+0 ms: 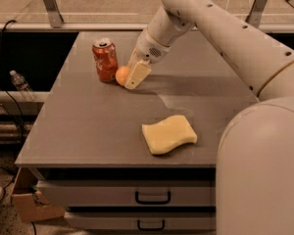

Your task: Move orange near coke can

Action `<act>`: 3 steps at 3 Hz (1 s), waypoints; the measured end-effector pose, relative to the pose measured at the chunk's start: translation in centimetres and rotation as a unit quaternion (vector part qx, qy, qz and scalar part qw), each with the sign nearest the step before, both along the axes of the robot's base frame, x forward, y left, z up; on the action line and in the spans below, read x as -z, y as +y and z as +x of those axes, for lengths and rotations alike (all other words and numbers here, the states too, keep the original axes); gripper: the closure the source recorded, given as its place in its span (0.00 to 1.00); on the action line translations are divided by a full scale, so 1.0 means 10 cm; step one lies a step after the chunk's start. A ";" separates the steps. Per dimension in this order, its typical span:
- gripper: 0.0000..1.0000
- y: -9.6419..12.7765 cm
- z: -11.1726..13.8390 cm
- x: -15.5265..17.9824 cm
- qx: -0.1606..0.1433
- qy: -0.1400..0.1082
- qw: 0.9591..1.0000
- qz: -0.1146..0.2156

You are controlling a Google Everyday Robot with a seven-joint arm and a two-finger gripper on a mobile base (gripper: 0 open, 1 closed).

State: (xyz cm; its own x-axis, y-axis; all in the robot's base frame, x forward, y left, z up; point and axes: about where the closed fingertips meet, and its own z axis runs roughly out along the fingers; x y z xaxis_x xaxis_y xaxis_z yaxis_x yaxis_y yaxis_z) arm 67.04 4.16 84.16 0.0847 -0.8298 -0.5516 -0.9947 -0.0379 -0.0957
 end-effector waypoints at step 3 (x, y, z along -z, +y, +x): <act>0.00 -0.08 -0.02 -0.06 0.014 -0.016 1.000 -0.019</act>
Offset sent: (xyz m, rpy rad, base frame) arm -0.0001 0.0018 -0.0023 -0.0003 0.0033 0.0027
